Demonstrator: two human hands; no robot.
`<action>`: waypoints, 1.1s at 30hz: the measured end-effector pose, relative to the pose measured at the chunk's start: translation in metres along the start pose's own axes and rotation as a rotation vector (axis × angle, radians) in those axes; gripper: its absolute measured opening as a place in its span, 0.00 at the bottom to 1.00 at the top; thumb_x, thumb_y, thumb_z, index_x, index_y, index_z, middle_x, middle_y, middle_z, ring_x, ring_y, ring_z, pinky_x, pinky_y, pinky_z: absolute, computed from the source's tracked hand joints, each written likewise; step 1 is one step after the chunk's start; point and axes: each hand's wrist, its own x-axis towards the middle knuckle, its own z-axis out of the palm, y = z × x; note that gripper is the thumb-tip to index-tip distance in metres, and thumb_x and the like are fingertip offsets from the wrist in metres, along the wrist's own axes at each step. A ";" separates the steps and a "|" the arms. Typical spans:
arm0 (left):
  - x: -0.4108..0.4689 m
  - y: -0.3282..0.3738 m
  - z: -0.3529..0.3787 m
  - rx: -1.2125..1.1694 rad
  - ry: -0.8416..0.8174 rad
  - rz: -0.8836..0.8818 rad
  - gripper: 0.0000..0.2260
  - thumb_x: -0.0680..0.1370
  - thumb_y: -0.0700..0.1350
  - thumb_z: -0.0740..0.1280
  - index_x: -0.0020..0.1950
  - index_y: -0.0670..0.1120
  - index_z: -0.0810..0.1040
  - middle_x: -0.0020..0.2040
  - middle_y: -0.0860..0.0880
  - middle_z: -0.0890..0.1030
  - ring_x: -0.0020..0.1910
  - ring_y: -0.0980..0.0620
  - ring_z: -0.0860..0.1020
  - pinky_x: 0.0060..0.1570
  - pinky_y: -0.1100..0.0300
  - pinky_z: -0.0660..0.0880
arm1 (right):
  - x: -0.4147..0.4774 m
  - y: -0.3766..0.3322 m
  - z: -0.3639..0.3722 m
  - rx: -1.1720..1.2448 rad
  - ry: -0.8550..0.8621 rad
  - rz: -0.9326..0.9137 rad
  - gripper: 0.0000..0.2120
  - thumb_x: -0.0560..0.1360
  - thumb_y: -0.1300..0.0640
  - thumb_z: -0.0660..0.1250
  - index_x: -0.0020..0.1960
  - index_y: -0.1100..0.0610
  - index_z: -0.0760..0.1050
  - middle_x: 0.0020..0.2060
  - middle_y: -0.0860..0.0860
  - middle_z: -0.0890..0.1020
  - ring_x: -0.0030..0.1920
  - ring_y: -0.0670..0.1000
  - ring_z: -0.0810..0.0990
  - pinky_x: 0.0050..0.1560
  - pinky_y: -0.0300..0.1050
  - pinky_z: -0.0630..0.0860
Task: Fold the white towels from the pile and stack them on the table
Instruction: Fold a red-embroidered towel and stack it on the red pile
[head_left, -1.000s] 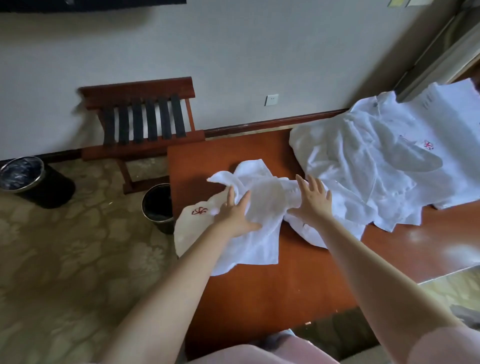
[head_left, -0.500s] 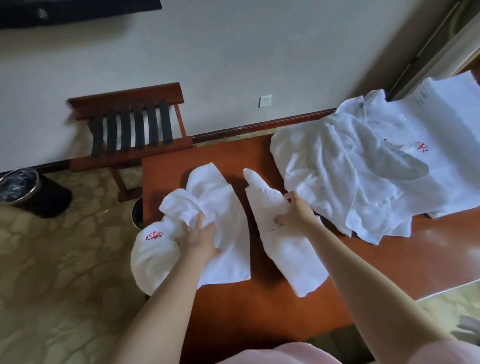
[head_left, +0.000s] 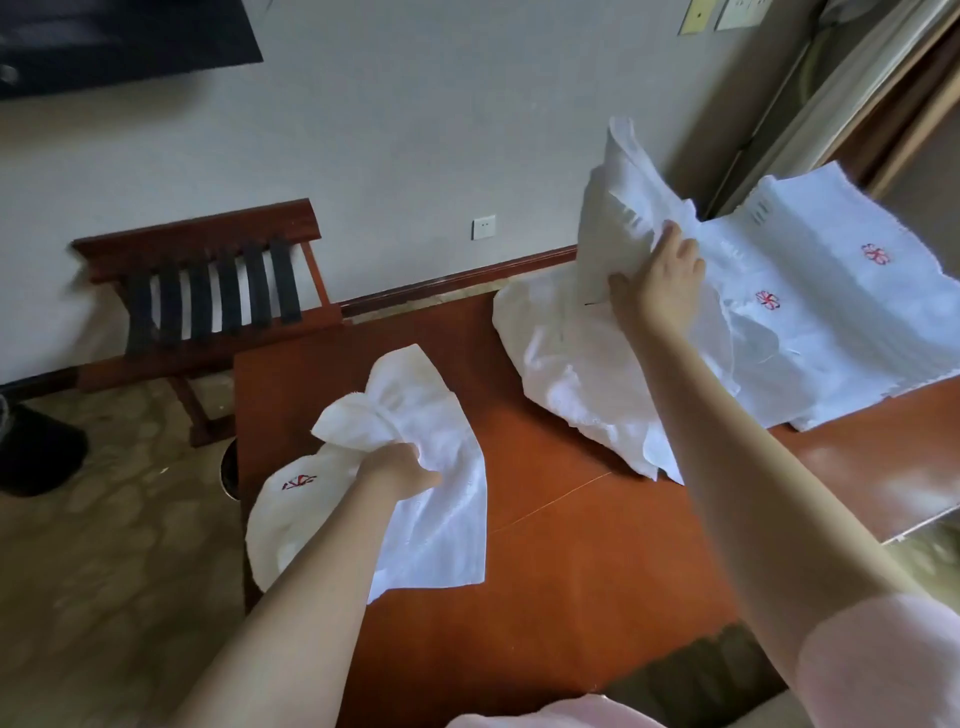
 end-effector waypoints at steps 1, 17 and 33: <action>0.000 0.002 0.000 0.001 0.005 -0.008 0.29 0.77 0.61 0.59 0.73 0.46 0.65 0.70 0.48 0.70 0.67 0.47 0.70 0.62 0.56 0.69 | -0.001 0.007 0.006 -0.054 -0.011 0.032 0.32 0.72 0.57 0.66 0.72 0.54 0.58 0.69 0.57 0.64 0.67 0.62 0.64 0.59 0.54 0.69; -0.023 -0.009 -0.005 -0.283 0.270 -0.071 0.18 0.78 0.52 0.63 0.63 0.43 0.72 0.64 0.45 0.72 0.58 0.45 0.73 0.54 0.53 0.73 | -0.096 -0.003 0.081 -0.064 -0.554 -0.351 0.23 0.76 0.55 0.61 0.71 0.54 0.66 0.68 0.54 0.71 0.67 0.56 0.69 0.59 0.50 0.71; -0.083 -0.109 0.053 -0.667 0.188 -0.228 0.48 0.58 0.69 0.71 0.75 0.59 0.57 0.70 0.56 0.65 0.67 0.50 0.68 0.57 0.57 0.71 | -0.242 -0.062 0.167 0.236 -1.120 -0.008 0.17 0.72 0.52 0.69 0.58 0.57 0.73 0.44 0.50 0.79 0.43 0.51 0.78 0.42 0.43 0.77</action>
